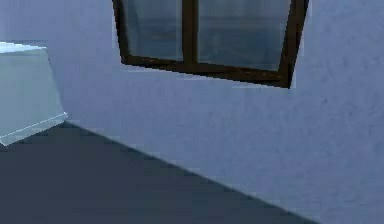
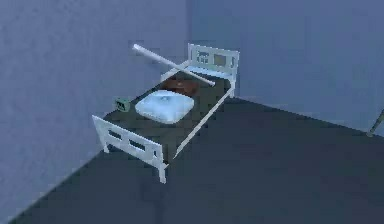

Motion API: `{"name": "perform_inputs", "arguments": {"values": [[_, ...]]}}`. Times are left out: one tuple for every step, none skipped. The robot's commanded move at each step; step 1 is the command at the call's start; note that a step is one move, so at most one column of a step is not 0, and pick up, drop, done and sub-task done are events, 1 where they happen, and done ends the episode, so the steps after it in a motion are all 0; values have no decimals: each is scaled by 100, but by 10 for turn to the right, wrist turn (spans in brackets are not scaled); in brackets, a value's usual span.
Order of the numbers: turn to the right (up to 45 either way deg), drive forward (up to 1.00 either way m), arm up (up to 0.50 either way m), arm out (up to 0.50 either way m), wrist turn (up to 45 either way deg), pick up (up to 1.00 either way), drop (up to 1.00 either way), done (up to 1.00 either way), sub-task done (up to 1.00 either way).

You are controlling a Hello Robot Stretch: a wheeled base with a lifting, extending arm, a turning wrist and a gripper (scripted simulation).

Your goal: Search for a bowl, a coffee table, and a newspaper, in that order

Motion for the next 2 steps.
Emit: {"name": "perform_inputs", "arguments": {"values": [[-450,0,0,0,0,0,0,0,0],[-450,0,0,0,0,0,0,0,0]]}}
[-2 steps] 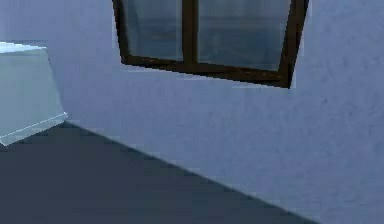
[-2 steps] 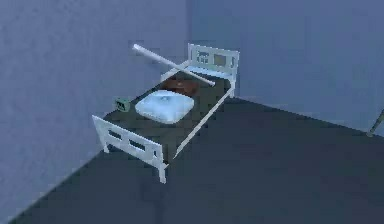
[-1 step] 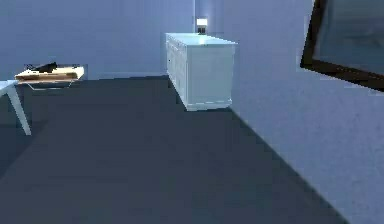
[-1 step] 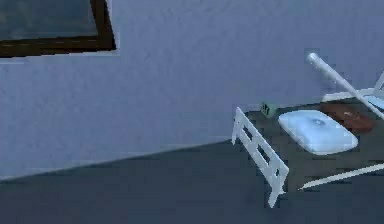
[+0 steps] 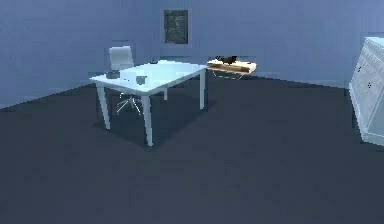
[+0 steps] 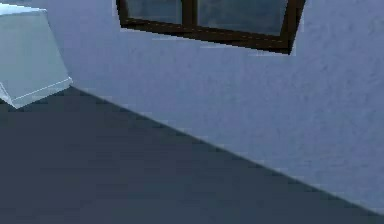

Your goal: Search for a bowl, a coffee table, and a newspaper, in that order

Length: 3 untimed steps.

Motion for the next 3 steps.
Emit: {"name": "perform_inputs", "arguments": {"values": [[-270,0,0,0,0,0,0,0,0],[0,100,0,0,0,0,0,0,0],[0,70,0,0,0,0,0,0,0]]}}
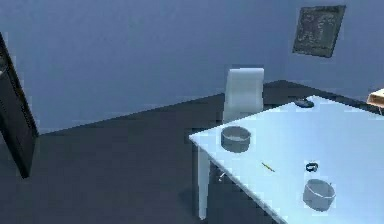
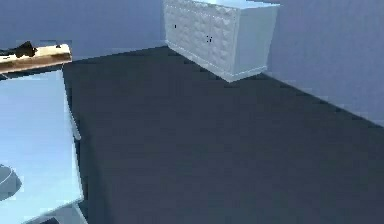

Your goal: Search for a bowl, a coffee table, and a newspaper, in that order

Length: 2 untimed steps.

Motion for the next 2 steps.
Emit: {"name": "perform_inputs", "arguments": {"values": [[120,0,0,0,0,0,0,0,0],[0,0,0,0,0,0,0,0,100]]}}
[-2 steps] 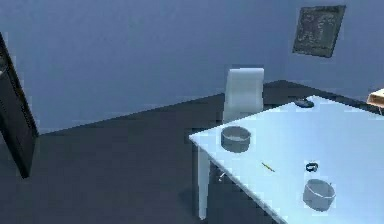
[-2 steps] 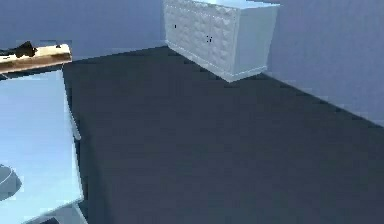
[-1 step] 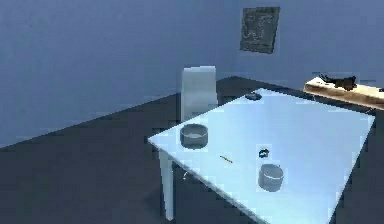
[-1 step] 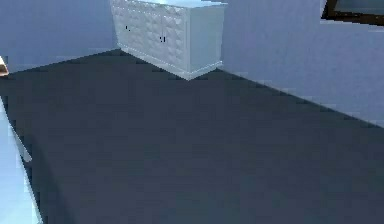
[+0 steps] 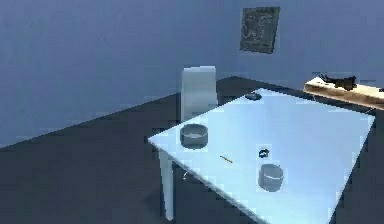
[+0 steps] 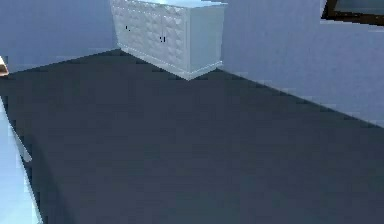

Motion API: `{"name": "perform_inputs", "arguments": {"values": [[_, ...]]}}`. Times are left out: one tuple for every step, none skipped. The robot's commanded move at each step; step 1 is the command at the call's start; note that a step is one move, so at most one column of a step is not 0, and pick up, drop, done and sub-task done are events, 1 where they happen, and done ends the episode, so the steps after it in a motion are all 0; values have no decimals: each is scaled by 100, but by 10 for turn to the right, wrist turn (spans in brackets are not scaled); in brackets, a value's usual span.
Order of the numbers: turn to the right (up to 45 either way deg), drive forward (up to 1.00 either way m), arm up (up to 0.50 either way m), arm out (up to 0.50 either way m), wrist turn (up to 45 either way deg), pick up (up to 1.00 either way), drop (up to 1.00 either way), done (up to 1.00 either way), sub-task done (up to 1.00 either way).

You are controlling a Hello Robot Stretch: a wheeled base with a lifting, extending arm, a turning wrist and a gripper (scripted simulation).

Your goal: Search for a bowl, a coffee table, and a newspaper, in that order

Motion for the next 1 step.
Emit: {"name": "perform_inputs", "arguments": {"values": [[450,0,0,0,0,0,0,0,0]]}}
